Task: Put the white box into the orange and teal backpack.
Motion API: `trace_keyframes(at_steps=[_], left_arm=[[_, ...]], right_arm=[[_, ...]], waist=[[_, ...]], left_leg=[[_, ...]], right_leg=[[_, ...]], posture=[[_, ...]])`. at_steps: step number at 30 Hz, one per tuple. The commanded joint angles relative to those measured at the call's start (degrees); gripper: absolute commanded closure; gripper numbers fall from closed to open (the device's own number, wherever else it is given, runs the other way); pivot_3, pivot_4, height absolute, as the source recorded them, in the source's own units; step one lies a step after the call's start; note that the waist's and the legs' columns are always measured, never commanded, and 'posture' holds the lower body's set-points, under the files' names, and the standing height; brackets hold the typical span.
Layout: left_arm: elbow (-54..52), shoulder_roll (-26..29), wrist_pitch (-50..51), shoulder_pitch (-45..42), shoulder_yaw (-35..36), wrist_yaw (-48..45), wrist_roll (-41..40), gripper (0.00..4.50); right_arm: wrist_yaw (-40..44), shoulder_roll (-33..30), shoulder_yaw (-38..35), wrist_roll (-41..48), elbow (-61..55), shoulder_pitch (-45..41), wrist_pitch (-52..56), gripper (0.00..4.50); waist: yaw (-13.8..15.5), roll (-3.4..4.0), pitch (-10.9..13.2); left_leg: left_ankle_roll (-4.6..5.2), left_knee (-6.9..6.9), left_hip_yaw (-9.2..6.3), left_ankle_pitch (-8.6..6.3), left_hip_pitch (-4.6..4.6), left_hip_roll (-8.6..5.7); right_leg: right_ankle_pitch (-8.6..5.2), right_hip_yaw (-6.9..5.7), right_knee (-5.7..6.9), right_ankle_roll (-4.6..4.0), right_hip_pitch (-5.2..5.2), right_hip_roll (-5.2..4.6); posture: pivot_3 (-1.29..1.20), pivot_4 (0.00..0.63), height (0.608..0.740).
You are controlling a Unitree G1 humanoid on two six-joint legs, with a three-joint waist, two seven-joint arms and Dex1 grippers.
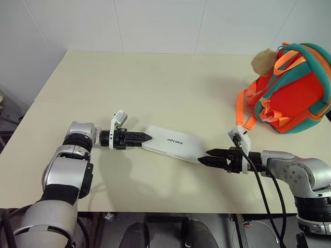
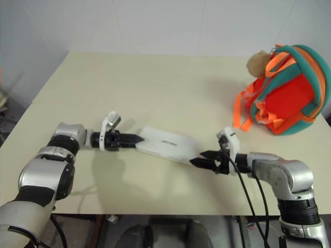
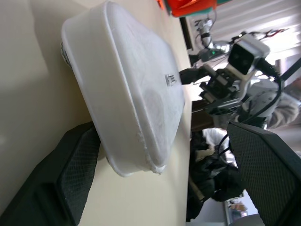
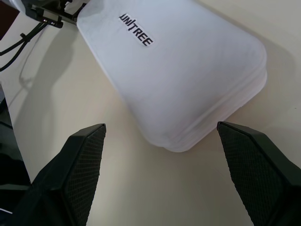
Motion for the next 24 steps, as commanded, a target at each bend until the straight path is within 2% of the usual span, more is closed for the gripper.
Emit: trace_keyframes(at_steps=[1, 10, 17, 24], left_arm=[[-0.04, 1.69, -0.2, 0.07, -4.45, -6.37, 1.92, 0.03], [-6.27, 3.74, 3.77, 2.19, -12.24, -6.41, -5.89, 0.03], [-15.27, 6.98, 8.35, 5.07, -18.57, -6.41, -14.07, 0.03], [-15.59, 7.25, 8.65, 5.27, -18.6, -6.41, -15.69, 0.03]], right_arm=[[1.67, -1.44, -0.26, 0.39, -1.98, 0.53, -2.18, 0.0], [2.73, -1.5, 2.21, -0.95, 0.4, -1.37, -4.62, 0.0], [3.39, -0.28, 4.65, -2.18, 3.11, -4.22, -6.74, 0.0], [4.69, -0.3, 6.05, -2.31, 3.23, -5.31, -7.14, 0.0]], waist=[[0.0, 0.0, 0.0], [-0.65, 0.0, 0.0], [-1.23, 0.0, 0.0], [-1.17, 0.0, 0.0]], left_leg=[[0.0, 0.0, 0.0, 0.0, 0.0, 0.0], [0.0, -0.04, -0.11, 0.0, -0.02, 0.03], [-0.05, -0.06, -0.03, -0.01, -0.08, 0.06], [-0.09, -0.04, 0.08, -0.03, -0.1, 0.04]], right_leg=[[0.0, 0.0, 0.01, 0.0, 0.0, 0.0], [0.0, 0.04, -0.01, -0.01, -0.03, 0.01], [0.0, 0.03, -0.03, 0.01, -0.03, -0.02], [-0.01, 0.0, -0.13, 0.01, -0.04, -0.04]], posture=[[0.0, 0.15, 0.74], [0.0, 0.15, 0.74], [0.0, 0.15, 0.74], [0.0, 0.15, 0.74]])
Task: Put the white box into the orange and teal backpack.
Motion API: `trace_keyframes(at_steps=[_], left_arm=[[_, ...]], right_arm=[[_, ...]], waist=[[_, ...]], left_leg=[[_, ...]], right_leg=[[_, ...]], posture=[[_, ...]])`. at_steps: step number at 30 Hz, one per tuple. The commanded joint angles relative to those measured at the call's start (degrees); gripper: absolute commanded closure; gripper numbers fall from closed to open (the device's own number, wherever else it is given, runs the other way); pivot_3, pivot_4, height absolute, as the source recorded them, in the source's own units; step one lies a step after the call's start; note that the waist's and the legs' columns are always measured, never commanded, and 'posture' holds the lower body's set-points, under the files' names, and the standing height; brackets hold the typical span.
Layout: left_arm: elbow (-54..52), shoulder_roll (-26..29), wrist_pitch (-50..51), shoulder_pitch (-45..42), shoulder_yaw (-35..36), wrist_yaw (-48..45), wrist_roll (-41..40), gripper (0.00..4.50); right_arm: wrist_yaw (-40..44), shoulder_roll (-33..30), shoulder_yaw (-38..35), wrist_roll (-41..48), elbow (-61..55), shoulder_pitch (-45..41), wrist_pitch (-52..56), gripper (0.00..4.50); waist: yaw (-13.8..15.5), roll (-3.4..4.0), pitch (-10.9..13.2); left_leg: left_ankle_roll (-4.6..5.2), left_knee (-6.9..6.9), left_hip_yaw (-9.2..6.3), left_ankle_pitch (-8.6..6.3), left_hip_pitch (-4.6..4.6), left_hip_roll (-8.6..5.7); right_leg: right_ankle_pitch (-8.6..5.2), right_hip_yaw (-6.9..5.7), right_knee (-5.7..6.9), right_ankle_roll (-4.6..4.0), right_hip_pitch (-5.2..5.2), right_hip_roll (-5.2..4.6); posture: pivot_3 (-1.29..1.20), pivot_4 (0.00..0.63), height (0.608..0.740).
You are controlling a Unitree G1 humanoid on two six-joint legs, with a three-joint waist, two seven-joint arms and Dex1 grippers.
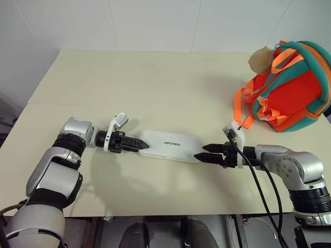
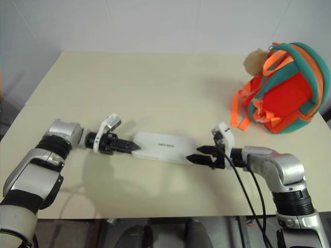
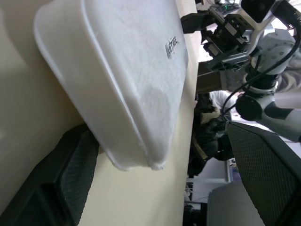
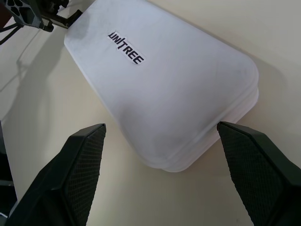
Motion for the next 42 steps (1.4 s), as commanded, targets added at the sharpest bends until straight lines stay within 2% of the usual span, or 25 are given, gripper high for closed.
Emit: trace_keyframes(at_steps=[1, 7, 17, 20, 25, 28, 42], left_arm=[[3.47, -1.4, 0.0, -0.04, 1.89, -5.39, 1.03, 0.03], [8.7, -3.58, 0.19, -1.97, 7.56, -4.94, 2.71, 0.03], [11.47, -5.27, -1.79, -2.77, 9.42, -5.49, 7.34, 0.03], [12.78, -5.67, -1.89, -3.35, 9.94, -5.6, 8.46, 0.62], [14.33, -6.15, -1.39, -4.56, 11.82, -6.34, 9.4, 2.23], [14.61, -6.29, -1.0, -4.83, 12.9, -6.38, 9.67, 3.03], [10.64, -4.91, 4.39, -3.57, 18.85, -6.23, 5.92, 3.11]], right_arm=[[1.76, -0.3, -0.04, 0.68, -1.66, -0.5, -0.72, 0.0], [2.31, -1.13, -0.3, 0.57, -2.37, 0.89, -0.62, 0.0], [2.02, -1.23, -0.73, 0.66, -3.13, 1.56, -0.24, 0.0], [1.72, -1.03, -0.84, 0.7, -3.39, 1.72, -0.11, 0.0], [1.27, -0.78, -1.2, 0.86, -3.91, 2.17, 0.07, 0.0], [1.07, -0.72, -1.5, 0.94, -4.22, 2.5, 0.09, 0.0], [0.75, -1.72, -3.7, 1.37, -5.9, 4.24, -0.42, 0.0]], waist=[[0.02, 0.0, 0.0], [0.32, -0.01, 0.0], [0.67, -0.01, 0.0], [0.92, -0.01, 0.0], [1.02, -0.01, 0.0], [1.2, -0.01, 0.0], [1.29, -0.02, 0.01]], left_leg=[[0.0, 0.0, 0.01, 0.0, 0.0, -0.01], [0.15, 0.1, -0.03, -0.08, 0.0, -0.01], [0.11, 0.13, -0.03, -0.06, 0.01, -0.01], [0.13, 0.15, -0.03, -0.07, 0.02, -0.02], [0.09, 0.1, 0.0, -0.04, -0.01, 0.0], [-0.05, 0.07, 0.01, 0.03, -0.02, 0.0], [-0.05, 0.08, 0.04, 0.02, -0.04, 0.0]], right_leg=[[0.0, 0.0, -0.01, 0.0, 0.0, 0.0], [0.0, -0.09, 0.03, 0.0, 0.0, 0.0], [0.0, -0.09, 0.15, 0.0, 0.0, 0.0], [0.0, -0.09, 0.09, 0.0, -0.01, 0.0], [0.0, -0.09, 0.16, 0.0, -0.06, 0.03], [0.0, -0.11, 0.11, 0.0, -0.06, 0.03], [0.01, -0.12, 0.1, 0.01, -0.06, 0.02]], posture=[[0.0, 0.15, 0.74], [0.0, 0.15, 0.74], [0.0, 0.15, 0.74], [0.0, 0.15, 0.74], [0.0, 0.15, 0.74], [0.0, 0.15, 0.74], [0.0, 0.15, 0.74]])
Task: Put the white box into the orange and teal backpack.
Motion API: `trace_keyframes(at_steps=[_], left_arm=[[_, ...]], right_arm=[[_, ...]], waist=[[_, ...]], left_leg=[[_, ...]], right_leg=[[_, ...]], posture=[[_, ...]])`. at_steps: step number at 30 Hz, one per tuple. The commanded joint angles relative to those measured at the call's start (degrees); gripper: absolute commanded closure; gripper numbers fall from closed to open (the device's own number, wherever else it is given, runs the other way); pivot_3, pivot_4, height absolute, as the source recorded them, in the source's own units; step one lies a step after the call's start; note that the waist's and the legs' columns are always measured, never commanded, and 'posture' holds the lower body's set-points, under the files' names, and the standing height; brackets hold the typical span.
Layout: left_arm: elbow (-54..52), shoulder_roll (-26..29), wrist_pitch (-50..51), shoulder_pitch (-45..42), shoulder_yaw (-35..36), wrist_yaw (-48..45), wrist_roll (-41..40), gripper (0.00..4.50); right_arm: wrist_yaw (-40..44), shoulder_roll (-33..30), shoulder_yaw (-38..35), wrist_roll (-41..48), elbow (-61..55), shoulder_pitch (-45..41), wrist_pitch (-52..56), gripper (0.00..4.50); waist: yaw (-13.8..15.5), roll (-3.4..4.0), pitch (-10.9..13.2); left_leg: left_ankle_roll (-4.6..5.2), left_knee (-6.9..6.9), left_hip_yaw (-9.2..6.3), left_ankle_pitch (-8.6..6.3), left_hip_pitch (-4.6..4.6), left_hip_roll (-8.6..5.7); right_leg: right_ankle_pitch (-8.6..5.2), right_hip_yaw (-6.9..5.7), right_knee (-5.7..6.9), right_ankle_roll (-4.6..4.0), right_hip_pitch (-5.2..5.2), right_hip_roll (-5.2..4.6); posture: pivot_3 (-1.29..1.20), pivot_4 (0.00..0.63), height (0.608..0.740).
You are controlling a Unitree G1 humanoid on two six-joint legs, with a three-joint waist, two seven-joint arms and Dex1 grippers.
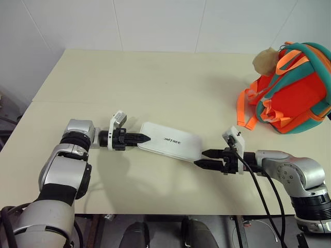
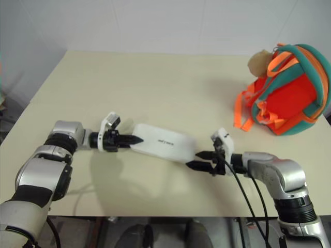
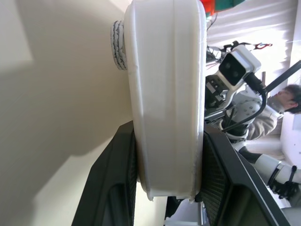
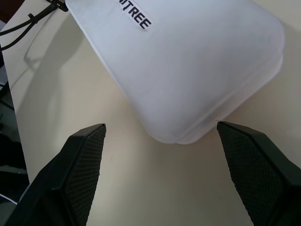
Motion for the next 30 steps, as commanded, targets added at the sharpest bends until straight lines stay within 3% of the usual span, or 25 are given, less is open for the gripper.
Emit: trace_keyframes(at_steps=[1, 6, 18, 30], left_arm=[[-3.12, 1.24, 2.79, 0.3, 3.07, -6.27, -2.78, 3.11], [-11.11, 3.2, 5.0, 4.92, 2.33, -5.98, -4.35, 3.12], [-22.09, 7.06, 11.0, 9.41, 11.51, 0.29, -11.9, 3.12], [-33.94, 4.95, 19.47, 15.44, 23.74, 12.78, -19.81, 3.12]], right_arm=[[0.09, -1.09, -2.27, 0.95, -2.15, 0.22, -0.68, 0.0], [0.43, -1.5, -2.69, 0.94, -2.28, 0.43, -0.79, 0.0], [0.89, -2.26, -3.02, 0.72, -0.96, -0.72, -1.94, 0.0], [-0.71, -2.51, -4.68, -0.77, 0.03, -0.78, -4.97, 0.0]], waist=[[0.03, 0.0, 0.0], [-0.11, 0.0, 0.0], [0.01, 0.0, 0.0], [0.02, 0.0, 0.0]], left_leg=[[0.0, 0.0, 0.0, 0.0, 0.0, 0.0], [-0.01, -0.02, 0.01, 0.0, 0.02, 0.01], [-0.02, 0.0, 0.01, 0.0, 0.01, 0.01], [-0.04, 0.03, 0.01, 0.02, 0.02, 0.01]], right_leg=[[0.0, 0.0, 0.0, 0.0, 0.0, 0.0], [0.0, 0.01, 0.01, 0.0, 0.0, 0.0], [0.0, 0.01, 0.02, 0.0, 0.01, -0.02], [0.0, 0.01, 0.08, 0.01, 0.01, -0.02]], posture=[[0.0, 0.15, 0.74], [0.0, 0.15, 0.74], [0.0, 0.15, 0.74], [0.0, 0.15, 0.74]])
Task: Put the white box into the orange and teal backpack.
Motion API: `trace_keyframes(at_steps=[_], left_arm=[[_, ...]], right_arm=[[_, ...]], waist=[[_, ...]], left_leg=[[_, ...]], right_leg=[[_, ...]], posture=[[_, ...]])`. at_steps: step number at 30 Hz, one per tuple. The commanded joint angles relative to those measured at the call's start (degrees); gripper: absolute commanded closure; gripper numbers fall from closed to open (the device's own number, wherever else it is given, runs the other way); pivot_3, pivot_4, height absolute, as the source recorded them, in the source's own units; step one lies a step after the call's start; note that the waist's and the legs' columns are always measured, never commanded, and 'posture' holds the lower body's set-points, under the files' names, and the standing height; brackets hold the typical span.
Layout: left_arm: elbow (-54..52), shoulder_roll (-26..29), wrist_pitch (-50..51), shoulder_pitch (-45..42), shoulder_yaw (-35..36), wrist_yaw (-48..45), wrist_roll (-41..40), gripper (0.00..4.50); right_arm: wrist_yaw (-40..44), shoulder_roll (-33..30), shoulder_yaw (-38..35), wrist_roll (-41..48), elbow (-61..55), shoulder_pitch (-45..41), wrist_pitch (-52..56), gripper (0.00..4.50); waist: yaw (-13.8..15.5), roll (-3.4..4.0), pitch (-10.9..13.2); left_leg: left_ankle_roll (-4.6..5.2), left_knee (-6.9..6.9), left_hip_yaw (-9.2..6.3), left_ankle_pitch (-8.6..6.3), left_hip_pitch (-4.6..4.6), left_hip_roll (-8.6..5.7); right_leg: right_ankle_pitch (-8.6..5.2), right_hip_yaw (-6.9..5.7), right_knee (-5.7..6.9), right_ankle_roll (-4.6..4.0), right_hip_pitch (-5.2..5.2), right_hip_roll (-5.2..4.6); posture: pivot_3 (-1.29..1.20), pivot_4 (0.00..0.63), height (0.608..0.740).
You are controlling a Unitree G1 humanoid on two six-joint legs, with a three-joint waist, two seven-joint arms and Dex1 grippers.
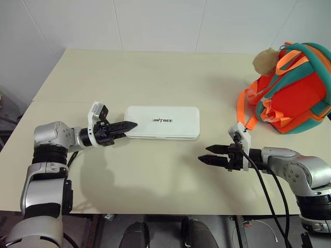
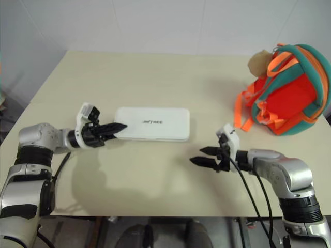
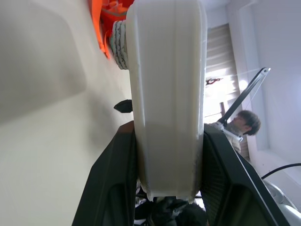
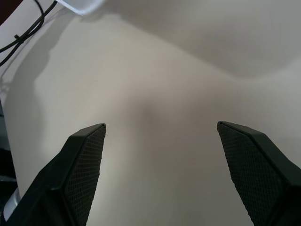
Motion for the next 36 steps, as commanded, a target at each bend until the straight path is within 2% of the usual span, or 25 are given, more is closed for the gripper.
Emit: trace_keyframes(at_steps=[1, 8, 15, 18, 23, 30, 36], left_arm=[[-5.63, -1.19, 3.21, 1.38, 5.69, 4.1, -4.86, 3.12], [-13.35, -5.19, 8.13, 4.52, 14.38, 13.76, -9.9, 3.12], [-21.21, -10.98, 12.24, 6.27, 21.92, 23.06, -14.47, 3.12], [-22.83, -11.82, 12.52, 7.01, 22.44, 25.37, -16.26, 3.12], [-21.73, -11.05, 12.52, 6.82, 23.06, 26.73, -17.94, 3.12], [-19.05, -7.69, 11.47, 6.24, 19.29, 24.09, -18.41, 3.12], [-16.57, -5.33, 9.63, 5.18, 16.05, 21.14, -18.66, 3.12]], right_arm=[[-1.34, -0.68, -3.29, -0.97, -0.66, -0.46, -2.93, 0.0], [-6.81, 0.59, -5.86, -5.5, -0.39, -0.43, -9.07, 0.0], [-17.18, 1.87, -5.73, -16.46, 1.22, -1.98, -18.75, 0.0], [-19.87, 1.99, -4.83, -21.38, 1.85, -1.65, -23.78, 0.0], [-26.86, 4.28, -9.01, -25.01, 2.11, -2.41, -28.09, 0.0], [-33.09, 5.62, -14.32, -25.99, 2.26, -4.09, -27.93, 0.0], [-38.8, 7.77, -17.18, -27.65, 7.11, -5.9, -28.95, 0.0]], waist=[[0.01, 0.0, 0.0], [0.01, 0.0, 0.0], [-0.01, 0.0, 0.0], [-0.02, 0.0, 0.0], [-0.05, 0.0, 0.0], [-0.09, 0.0, 0.0], [-0.2, 0.0, 0.0]], left_leg=[[0.0, 0.0, 0.0, 0.0, 0.0, 0.0], [-0.02, 0.01, 0.0, 0.01, 0.01, 0.0], [-0.11, 0.01, 0.0, 0.06, 0.02, -0.01], [-0.17, -0.02, 0.01, 0.09, 0.05, -0.01], [-0.25, -0.04, 0.01, 0.14, 0.06, 0.0], [-0.29, -0.07, 0.01, 0.16, 0.09, 0.0], [-0.32, -0.08, 0.02, 0.18, 0.09, -0.01]], right_leg=[[0.0, 0.0, 0.0, 0.0, 0.0, 0.0], [0.01, 0.01, 0.02, 0.01, 0.0, 0.0], [0.01, 0.03, 0.06, 0.02, 0.0, 0.0], [0.01, 0.04, 0.06, 0.02, 0.01, 0.0], [0.01, 0.04, 0.06, 0.02, 0.0, 0.01], [0.01, 0.04, 0.06, 0.02, 0.01, 0.01], [0.01, 0.05, 0.07, 0.01, 0.01, 0.01]], posture=[[0.0, 0.15, 0.74], [0.0, 0.15, 0.74], [0.0, 0.15, 0.74], [0.0, 0.15, 0.74], [0.0, 0.15, 0.74], [0.0, 0.15, 0.74], [0.0, 0.15, 0.74]])
